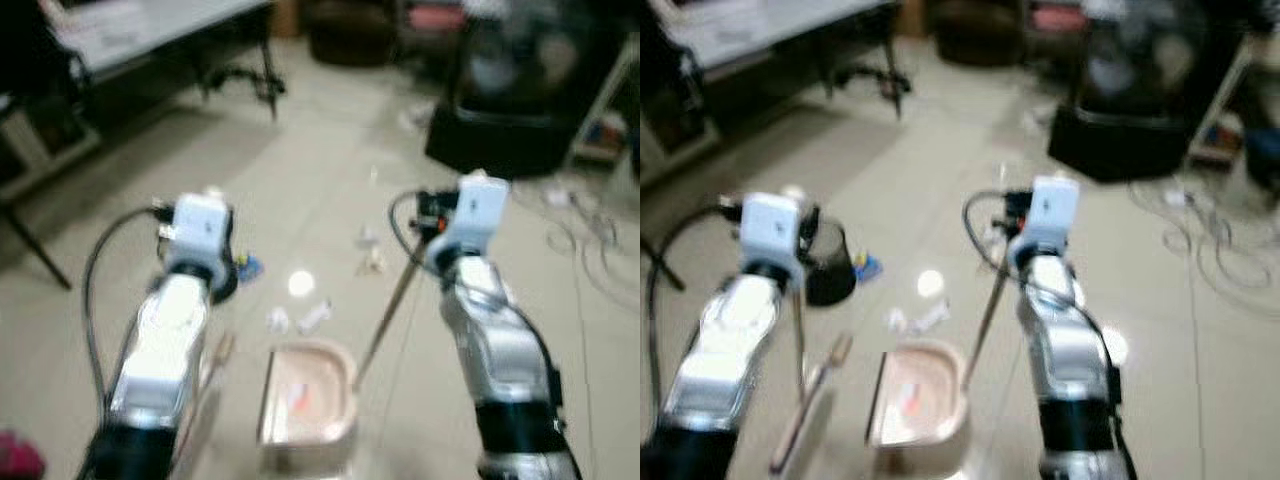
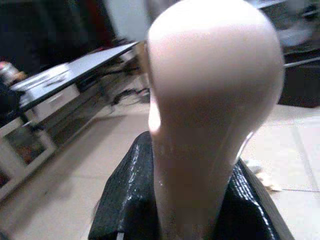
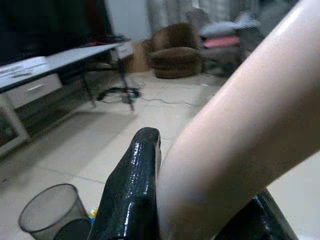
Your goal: Sweep floor
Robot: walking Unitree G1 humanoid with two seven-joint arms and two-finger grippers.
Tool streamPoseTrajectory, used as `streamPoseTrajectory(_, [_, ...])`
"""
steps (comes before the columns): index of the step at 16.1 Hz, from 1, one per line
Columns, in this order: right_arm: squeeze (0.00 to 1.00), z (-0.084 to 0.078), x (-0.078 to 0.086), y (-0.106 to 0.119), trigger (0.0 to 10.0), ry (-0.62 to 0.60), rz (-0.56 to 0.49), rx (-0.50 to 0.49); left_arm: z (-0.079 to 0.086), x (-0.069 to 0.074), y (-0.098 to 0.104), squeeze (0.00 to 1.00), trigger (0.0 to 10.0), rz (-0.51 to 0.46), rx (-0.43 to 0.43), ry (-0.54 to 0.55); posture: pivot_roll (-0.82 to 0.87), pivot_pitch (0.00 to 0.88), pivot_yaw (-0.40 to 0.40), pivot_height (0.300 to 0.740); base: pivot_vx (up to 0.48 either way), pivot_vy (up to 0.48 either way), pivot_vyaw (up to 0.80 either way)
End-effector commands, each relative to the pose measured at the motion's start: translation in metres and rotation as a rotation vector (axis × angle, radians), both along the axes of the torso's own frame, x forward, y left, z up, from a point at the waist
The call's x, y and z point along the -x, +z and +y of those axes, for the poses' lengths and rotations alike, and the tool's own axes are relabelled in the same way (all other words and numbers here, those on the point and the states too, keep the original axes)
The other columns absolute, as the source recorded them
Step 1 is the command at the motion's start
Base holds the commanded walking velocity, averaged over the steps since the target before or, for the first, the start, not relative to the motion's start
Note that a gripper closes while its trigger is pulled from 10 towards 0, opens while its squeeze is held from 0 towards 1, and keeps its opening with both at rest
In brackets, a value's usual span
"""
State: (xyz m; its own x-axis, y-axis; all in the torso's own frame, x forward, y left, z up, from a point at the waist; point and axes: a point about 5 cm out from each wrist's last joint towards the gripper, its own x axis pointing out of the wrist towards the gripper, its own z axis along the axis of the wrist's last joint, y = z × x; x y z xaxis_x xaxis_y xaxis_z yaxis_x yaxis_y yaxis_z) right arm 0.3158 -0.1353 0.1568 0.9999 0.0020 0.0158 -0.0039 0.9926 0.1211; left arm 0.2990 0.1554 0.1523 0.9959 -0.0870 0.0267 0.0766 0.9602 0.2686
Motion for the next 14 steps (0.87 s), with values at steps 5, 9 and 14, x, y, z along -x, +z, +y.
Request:
streamPoseTrajectory(5, [0.00, -0.0014, -0.0007, 0.0085, 10.0, -0.012, -0.041, 0.019, -0.0014, -0.0011, 0.0124, 0.00, 10.0, -0.062, 0.004, -0.020, -0.05, 0.000, 0.039, 0.740, 0.000, 0.401, -0.60])
streamPoseTrajectory(9, [0.00, -0.0021, -0.0003, 0.0074, 10.0, -0.017, -0.038, 0.018, -0.0010, -0.0012, 0.0125, 0.00, 10.0, -0.061, -0.001, -0.022, -0.05, 0.000, 0.042, 0.740, 0.000, 0.401, -0.13])
streamPoseTrajectory(14, [0.00, 0.0013, 0.0000, 0.0087, 10.0, -0.002, -0.051, 0.028, 0.0000, -0.0011, 0.0123, 0.00, 10.0, -0.059, -0.006, -0.024, -0.05, 0.000, 0.046, 0.740, 0.000, 0.402, 0.00])
